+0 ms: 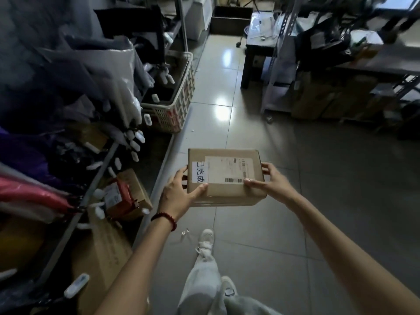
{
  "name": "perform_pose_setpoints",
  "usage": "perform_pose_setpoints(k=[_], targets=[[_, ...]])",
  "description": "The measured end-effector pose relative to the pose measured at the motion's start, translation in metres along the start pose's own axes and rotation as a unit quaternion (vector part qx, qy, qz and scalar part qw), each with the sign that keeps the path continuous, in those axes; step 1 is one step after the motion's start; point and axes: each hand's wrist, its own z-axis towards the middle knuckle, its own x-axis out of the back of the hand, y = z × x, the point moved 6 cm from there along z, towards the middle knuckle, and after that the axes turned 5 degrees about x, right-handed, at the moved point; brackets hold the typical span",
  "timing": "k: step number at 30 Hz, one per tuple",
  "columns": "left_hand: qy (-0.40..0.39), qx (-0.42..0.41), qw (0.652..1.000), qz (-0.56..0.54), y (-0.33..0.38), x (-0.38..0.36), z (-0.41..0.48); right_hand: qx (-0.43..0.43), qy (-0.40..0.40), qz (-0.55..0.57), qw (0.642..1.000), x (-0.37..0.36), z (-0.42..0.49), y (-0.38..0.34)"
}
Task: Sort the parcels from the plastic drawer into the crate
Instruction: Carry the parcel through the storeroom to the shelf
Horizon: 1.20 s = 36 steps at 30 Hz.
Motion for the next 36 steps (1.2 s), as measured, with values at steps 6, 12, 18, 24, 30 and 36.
perform_pose_setpoints(k=[6, 12, 18, 24, 30, 36], targets=[[-0.021, -0.027, 0.997, -0.072, 0.027, 0.027, 0.096, 0.019, 0.052, 0.001, 0.998, 0.009, 0.070, -0.053], [-0.008, -0.048, 0.996, -0.079, 0.064, 0.041, 0.166, 0.042, 0.066, -0.019, 0.997, 0.026, 0.129, -0.083], [-0.004, -0.063, 0.994, -0.084, 0.116, 0.021, 0.241, 0.037, 0.081, -0.017, 0.996, 0.062, 0.199, -0.086], [0.018, -0.043, 0.994, -0.104, 0.167, -0.002, 0.320, 0.059, 0.066, 0.024, 0.996, 0.112, 0.297, -0.095], [0.054, -0.039, 0.991, -0.113, 0.222, -0.004, 0.387, 0.073, 0.049, 0.049, 0.995, 0.161, 0.384, -0.120], [0.055, -0.025, 0.992, -0.114, 0.252, -0.006, 0.468, 0.060, 0.046, 0.078, 0.994, 0.183, 0.465, -0.128]])
